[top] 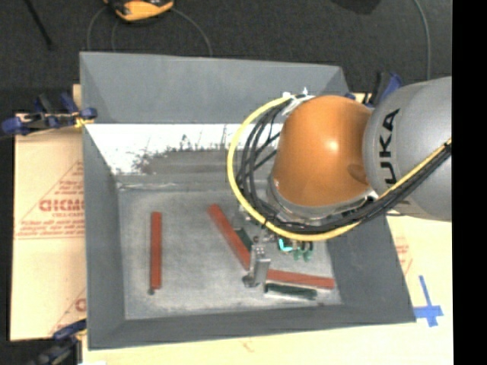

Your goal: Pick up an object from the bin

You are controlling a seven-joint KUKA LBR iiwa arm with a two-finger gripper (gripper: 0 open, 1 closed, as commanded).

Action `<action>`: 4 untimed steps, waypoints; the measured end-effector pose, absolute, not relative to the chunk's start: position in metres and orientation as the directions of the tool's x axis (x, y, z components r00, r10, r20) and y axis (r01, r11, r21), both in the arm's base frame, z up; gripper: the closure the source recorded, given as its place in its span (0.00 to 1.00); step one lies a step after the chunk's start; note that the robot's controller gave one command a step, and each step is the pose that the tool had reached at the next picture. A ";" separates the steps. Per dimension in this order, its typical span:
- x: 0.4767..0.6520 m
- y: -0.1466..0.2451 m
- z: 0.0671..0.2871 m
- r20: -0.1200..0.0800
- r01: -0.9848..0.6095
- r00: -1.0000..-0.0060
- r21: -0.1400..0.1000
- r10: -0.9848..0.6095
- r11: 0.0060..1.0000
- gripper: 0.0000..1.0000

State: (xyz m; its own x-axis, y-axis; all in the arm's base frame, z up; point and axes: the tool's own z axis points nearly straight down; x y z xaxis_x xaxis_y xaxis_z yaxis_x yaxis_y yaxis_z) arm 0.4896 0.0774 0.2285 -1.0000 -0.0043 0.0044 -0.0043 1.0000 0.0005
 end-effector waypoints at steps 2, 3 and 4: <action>0.524 0.040 0.172 -0.010 0.026 -1.000 0.002 0.026 1.000 0.00; 0.557 0.011 0.090 -0.007 0.230 -0.973 0.002 0.230 0.973 0.00; 0.569 0.006 0.058 -0.023 0.251 -0.968 0.006 0.251 0.968 0.00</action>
Offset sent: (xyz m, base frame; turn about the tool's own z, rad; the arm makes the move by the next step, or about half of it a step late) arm 0.0797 -0.0969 -0.1585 0.0760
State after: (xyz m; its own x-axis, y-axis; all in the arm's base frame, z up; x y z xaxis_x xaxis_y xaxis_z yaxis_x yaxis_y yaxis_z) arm 0.5692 0.0062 0.0576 -0.9676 0.2513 -0.0233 0.2513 0.9679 0.0058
